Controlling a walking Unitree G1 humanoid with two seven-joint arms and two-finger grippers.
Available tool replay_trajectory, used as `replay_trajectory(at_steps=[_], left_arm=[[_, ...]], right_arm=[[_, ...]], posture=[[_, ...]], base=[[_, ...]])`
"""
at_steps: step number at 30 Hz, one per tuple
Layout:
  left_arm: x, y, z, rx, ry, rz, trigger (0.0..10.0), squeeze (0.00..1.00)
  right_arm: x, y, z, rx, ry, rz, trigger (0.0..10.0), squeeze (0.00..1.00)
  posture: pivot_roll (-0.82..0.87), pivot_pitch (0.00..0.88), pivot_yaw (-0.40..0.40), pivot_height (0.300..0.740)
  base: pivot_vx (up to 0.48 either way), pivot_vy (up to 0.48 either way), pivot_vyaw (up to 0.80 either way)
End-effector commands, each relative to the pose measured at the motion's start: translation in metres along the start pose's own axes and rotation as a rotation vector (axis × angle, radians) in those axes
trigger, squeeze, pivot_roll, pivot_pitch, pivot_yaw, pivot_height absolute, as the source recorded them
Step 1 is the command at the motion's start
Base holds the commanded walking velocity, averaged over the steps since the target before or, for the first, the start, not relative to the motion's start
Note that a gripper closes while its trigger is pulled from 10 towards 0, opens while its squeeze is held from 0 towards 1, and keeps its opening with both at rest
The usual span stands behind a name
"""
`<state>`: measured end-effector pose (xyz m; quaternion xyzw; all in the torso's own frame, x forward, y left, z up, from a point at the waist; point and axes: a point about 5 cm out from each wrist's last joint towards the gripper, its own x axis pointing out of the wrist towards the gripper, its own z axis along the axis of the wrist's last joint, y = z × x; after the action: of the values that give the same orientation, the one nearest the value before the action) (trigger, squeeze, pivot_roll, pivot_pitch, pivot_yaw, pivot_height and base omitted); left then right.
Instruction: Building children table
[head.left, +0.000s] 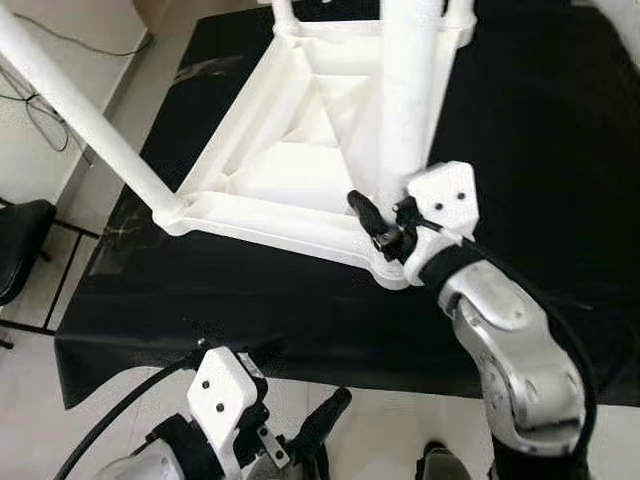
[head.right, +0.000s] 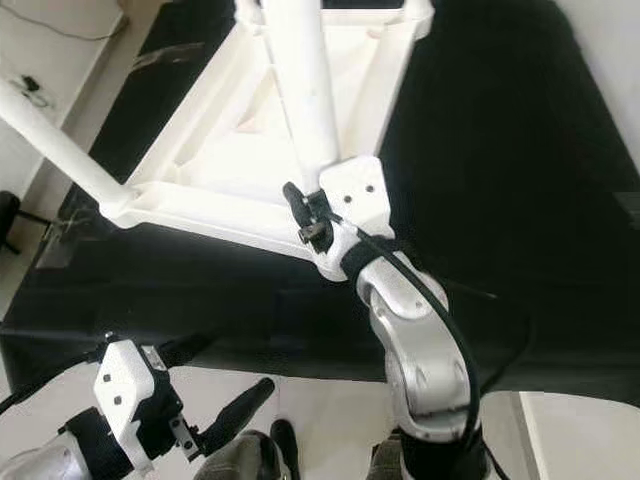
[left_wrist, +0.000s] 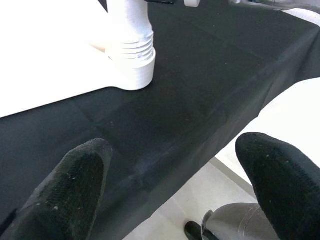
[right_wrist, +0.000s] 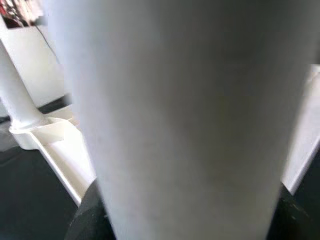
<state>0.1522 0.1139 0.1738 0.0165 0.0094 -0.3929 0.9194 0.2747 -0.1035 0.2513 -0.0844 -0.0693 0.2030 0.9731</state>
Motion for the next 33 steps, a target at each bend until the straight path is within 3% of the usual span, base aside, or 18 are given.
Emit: replay_trajectory(at_steps=[1, 2, 3, 4, 5, 8, 9, 11, 12, 15, 22, 23, 25, 26, 31, 33], left_arm=[[-0.003, 0.002, -0.004, -0.005, 0.022, 0.004, 10.0, 0.0], [-0.003, 0.002, -0.004, -0.004, 0.021, 0.005, 10.0, 0.0], [-0.003, 0.002, -0.004, -0.004, 0.02, 0.006, 10.0, 0.0], [-0.002, 0.003, -0.004, -0.004, 0.02, 0.007, 10.0, 0.0], [-0.002, 0.003, -0.004, -0.004, 0.02, 0.007, 10.0, 0.0], [-0.001, 0.003, -0.003, -0.004, 0.016, 0.009, 10.0, 0.0], [-0.001, 0.003, -0.003, -0.004, 0.016, 0.009, 10.0, 0.0], [0.0, 0.003, -0.003, -0.003, 0.012, 0.008, 10.0, 0.0], [0.001, 0.003, -0.003, -0.003, 0.011, 0.008, 10.0, 0.0], [0.001, 0.002, -0.003, -0.002, 0.009, 0.008, 10.0, 0.0], [0.002, 0.002, -0.003, -0.001, 0.005, 0.011, 10.0, 0.0], [0.002, 0.002, -0.002, -0.001, 0.004, 0.012, 10.0, 0.0], [0.002, 0.002, -0.002, -0.002, 0.003, 0.012, 10.0, 0.0], [0.002, 0.001, -0.002, -0.003, 0.002, 0.012, 10.0, 0.0], [0.002, 0.0, -0.002, -0.006, -0.001, 0.013, 10.0, 0.0], [0.002, 0.0, -0.002, -0.007, -0.001, 0.013, 10.0, 0.0]], right_arm=[[0.002, 0.002, -0.038, 0.091, 0.202, 0.006, 2.5, 0.0], [0.004, 0.005, -0.03, 0.108, 0.16, 0.037, 10.0, 0.55], [0.004, 0.009, -0.024, 0.119, 0.134, 0.043, 10.0, 0.55], [0.008, 0.011, -0.012, 0.132, 0.062, 0.136, 10.0, 1.0], [0.008, 0.011, -0.012, 0.132, 0.062, 0.136, 10.0, 1.0], [0.015, 0.012, 0.01, 0.091, -0.065, 0.348, 10.0, 1.0], [0.015, 0.012, 0.01, 0.091, -0.065, 0.348, 10.0, 1.0], [0.018, 0.011, 0.019, 0.036, -0.103, 0.533, 10.0, 1.0], [0.018, 0.01, 0.022, -0.01, -0.109, 0.656, 10.0, 0.0], [0.022, 0.001, 0.023, -0.079, -0.089, 0.813, 10.0, 0.0], [0.034, -0.014, 0.026, -0.125, -0.066, 0.899, 10.0, 0.0], [0.037, -0.018, 0.028, -0.118, -0.061, 0.912, 5.9, 0.0], [0.04, -0.021, 0.029, -0.113, -0.058, 0.921, 5.9, 0.0], [0.041, -0.022, 0.029, -0.115, -0.056, 0.946, 0.0, 0.0], [0.039, -0.025, 0.025, -0.131, -0.048, 1.011, 0.0, 0.0], [0.039, -0.028, 0.022, -0.13, -0.032, 0.984, 0.0, 0.0]], posture=[[-0.05, 0.343, 0.198, 0.74], [-0.05, 0.343, 0.196, 0.74], [-0.05, 0.343, 0.196, 0.74], [-0.05, 0.341, 0.196, 0.74], [-0.05, 0.341, 0.196, 0.74], [-0.05, 0.339, 0.196, 0.74], [-0.05, 0.339, 0.196, 0.74], [-0.04, 0.339, 0.191, 0.74], [-0.04, 0.338, 0.189, 0.74], [-0.04, 0.337, 0.188, 0.74], [-0.04, 0.339, 0.182, 0.74], [-0.04, 0.343, 0.182, 0.74], [-0.04, 0.343, 0.182, 0.74], [-0.03, 0.345, 0.183, 0.74], [-0.03, 0.347, 0.182, 0.74], [-0.04, 0.346, 0.178, 0.74]], base=[[0.0, 0.0, 0.0], [0.0, 0.0, 0.0], [0.0, 0.0, 0.0], [0.0, 0.0, 0.0], [0.0, 0.0, 0.0], [0.0, 0.0, 0.0], [0.0, 0.0, 0.0], [0.0, 0.0, 0.0], [0.0, 0.0, 0.0], [0.0, 0.0, 0.0], [0.0, 0.0, 0.0], [0.0, 0.0, 0.0], [0.0, 0.0, 0.0], [0.0, 0.0, 0.0], [0.0, 0.0, 0.0], [0.0, 0.0, 0.0]])
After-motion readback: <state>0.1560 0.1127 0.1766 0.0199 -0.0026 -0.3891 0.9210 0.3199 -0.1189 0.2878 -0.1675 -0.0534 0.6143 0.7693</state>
